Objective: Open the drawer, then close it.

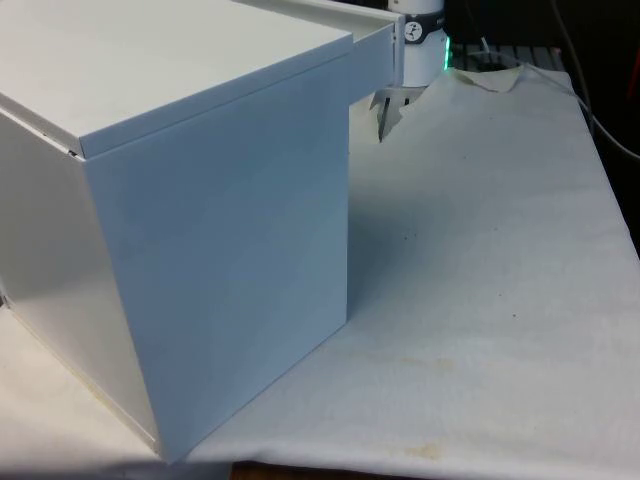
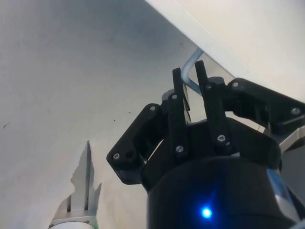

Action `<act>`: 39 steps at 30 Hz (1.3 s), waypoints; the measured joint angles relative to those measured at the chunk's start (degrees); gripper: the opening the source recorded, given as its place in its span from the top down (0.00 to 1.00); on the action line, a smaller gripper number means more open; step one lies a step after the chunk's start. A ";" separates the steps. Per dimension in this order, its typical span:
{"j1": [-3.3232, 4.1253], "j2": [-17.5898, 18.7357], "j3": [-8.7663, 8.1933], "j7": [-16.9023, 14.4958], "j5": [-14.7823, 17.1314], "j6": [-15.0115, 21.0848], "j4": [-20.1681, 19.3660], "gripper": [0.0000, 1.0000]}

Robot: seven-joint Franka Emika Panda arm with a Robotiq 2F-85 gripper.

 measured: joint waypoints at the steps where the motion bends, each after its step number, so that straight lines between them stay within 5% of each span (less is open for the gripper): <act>1: 0.00 -0.23 0.00 -0.23 0.11 0.00 -0.17 0.90; 39: -0.06 -3.38 -1.26 -13.64 0.92 3.32 -4.24 0.93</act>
